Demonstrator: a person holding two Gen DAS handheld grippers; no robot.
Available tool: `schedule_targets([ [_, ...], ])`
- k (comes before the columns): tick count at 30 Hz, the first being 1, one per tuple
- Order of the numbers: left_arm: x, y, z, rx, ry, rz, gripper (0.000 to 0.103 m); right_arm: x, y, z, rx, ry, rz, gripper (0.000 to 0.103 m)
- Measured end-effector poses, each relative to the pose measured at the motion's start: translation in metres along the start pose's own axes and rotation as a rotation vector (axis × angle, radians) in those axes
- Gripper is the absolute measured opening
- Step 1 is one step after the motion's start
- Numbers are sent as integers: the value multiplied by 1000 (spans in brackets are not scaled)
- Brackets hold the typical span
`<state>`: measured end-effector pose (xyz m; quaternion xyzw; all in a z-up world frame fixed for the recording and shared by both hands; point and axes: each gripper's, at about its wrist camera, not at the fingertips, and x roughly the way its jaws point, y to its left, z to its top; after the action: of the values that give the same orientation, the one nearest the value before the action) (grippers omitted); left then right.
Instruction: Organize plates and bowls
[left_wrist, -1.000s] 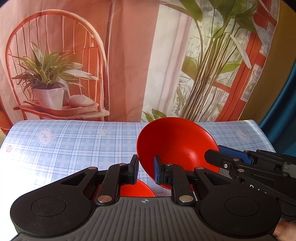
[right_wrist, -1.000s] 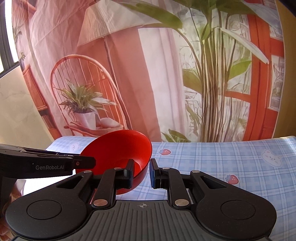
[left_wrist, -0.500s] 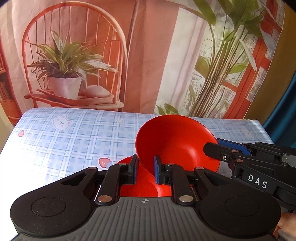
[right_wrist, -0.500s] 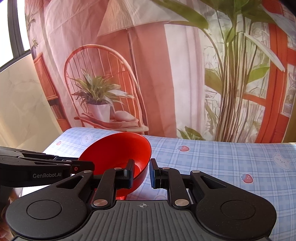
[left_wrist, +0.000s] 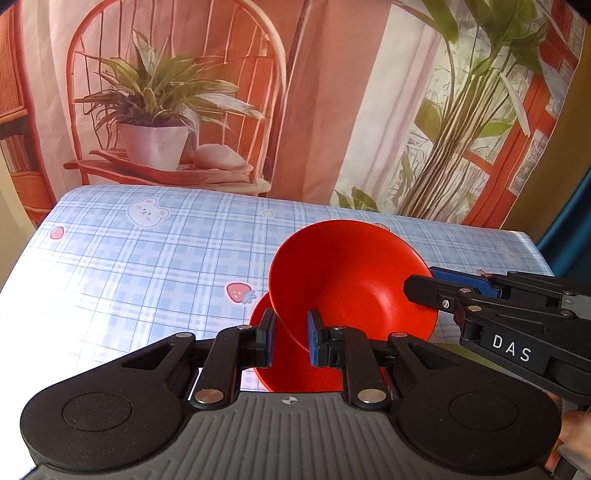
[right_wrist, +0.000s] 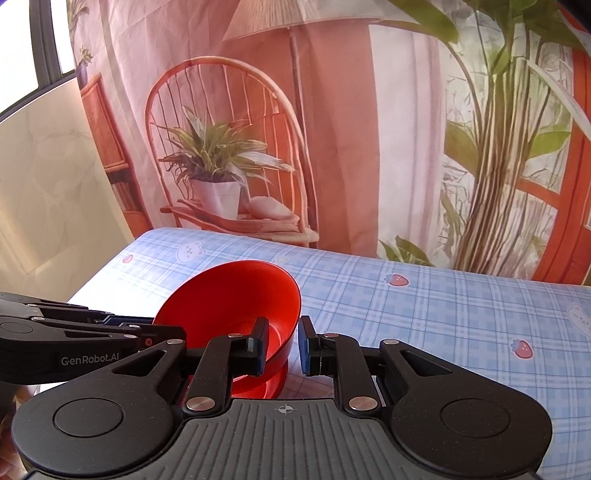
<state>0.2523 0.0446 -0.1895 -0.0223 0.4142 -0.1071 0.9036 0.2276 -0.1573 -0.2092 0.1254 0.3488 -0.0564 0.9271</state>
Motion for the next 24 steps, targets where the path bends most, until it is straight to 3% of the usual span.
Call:
schedule_targets([
  [24,1,6,-15,-13,33,18,19,18,14,-14,-53,78,-1,16],
])
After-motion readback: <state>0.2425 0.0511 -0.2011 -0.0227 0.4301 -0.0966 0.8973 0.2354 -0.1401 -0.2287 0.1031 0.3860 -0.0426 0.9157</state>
